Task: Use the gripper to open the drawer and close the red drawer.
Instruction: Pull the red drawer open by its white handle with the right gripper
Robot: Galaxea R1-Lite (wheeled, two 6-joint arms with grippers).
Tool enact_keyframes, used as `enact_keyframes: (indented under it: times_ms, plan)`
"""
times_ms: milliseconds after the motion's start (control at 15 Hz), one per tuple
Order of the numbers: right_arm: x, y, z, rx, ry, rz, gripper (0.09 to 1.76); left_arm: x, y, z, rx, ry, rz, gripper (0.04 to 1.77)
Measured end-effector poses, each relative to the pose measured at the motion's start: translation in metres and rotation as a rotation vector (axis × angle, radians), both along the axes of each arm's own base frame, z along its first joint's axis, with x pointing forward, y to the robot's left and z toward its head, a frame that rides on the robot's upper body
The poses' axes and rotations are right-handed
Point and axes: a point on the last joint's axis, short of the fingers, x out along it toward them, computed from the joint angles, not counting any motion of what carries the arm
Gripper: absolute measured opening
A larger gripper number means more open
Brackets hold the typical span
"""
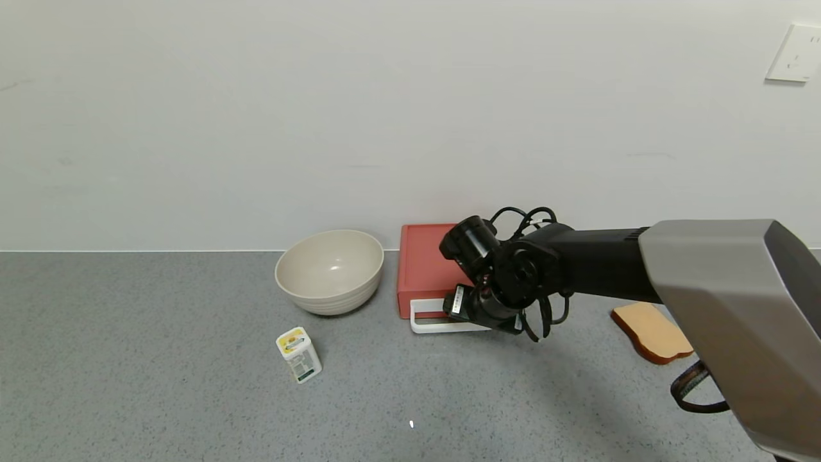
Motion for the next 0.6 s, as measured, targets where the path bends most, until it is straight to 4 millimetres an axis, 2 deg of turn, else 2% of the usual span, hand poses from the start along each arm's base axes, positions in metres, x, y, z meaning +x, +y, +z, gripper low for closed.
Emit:
enact_keyframes:
  times_ms: [600]
  plan:
    - [-0.0025, 0.008, -0.0099, -0.023, -0.014, -0.052, 1.71, 0.0, 0.0, -0.0001, 0.0, 0.0, 0.0, 1.72]
